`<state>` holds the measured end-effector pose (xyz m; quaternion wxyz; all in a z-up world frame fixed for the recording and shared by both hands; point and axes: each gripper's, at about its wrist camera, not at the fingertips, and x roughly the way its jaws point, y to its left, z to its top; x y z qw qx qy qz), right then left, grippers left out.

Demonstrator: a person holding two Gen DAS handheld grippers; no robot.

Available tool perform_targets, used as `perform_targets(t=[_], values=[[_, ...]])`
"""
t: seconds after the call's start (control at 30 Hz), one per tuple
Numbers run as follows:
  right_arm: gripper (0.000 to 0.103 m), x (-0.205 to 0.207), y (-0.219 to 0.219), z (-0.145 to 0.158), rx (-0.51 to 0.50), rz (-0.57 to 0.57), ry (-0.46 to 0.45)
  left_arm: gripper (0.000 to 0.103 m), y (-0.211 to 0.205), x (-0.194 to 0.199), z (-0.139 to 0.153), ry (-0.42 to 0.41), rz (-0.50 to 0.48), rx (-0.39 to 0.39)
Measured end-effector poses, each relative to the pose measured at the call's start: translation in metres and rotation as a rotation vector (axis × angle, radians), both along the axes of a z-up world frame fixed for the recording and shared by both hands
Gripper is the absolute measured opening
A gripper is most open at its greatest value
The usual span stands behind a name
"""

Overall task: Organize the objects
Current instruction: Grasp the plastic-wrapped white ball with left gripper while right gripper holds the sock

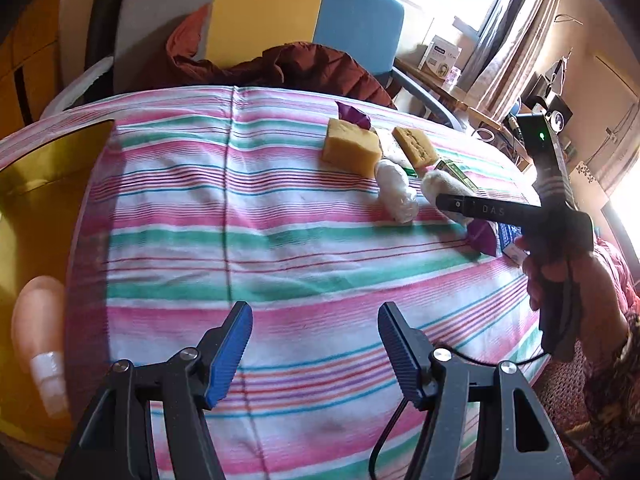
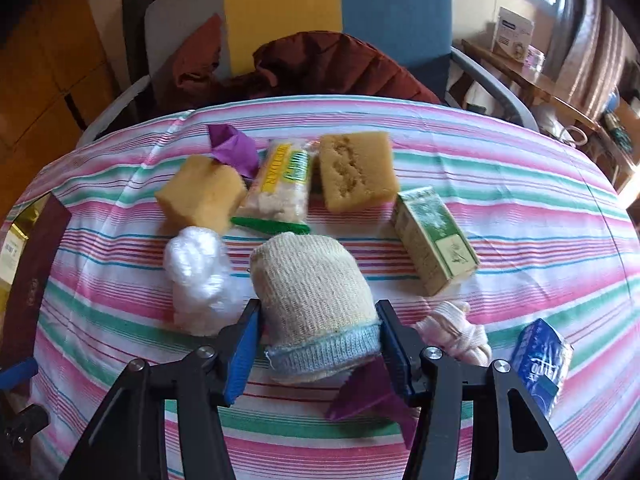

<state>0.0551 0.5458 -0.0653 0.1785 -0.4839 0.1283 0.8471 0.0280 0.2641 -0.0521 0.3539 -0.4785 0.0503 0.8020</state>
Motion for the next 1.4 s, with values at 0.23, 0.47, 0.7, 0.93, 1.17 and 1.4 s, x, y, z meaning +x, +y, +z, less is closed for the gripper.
perform_targets(t=[0.23, 0.47, 0.7, 0.93, 1.17, 1.4], values=[[0.057, 0.005, 0.015, -0.006, -0.131, -0.047, -0.013, 0.066, 0.067, -0.025, -0.009, -0.056, -0.029, -0.031], [0.056, 0.006, 0.014, -0.005, -0.126, -0.055, -0.036, 0.066, 0.124, -0.051, -0.019, -0.087, -0.036, -0.025], [0.056, 0.005, 0.024, -0.005, -0.156, -0.067, -0.044, 0.064, 0.157, -0.059, -0.026, 0.009, -0.081, -0.008], [0.056, 0.01, 0.031, -0.005, -0.176, -0.071, -0.044, 0.064, 0.152, -0.065, -0.023, -0.035, -0.055, 0.104], [0.056, 0.006, 0.025, -0.006, -0.14, -0.054, -0.06, 0.057, 0.165, -0.08, -0.033, -0.11, 0.01, 0.095], [0.056, 0.002, 0.025, -0.009, -0.144, -0.041, -0.055, 0.041, 0.138, -0.075, -0.038, -0.116, 0.006, 0.156]])
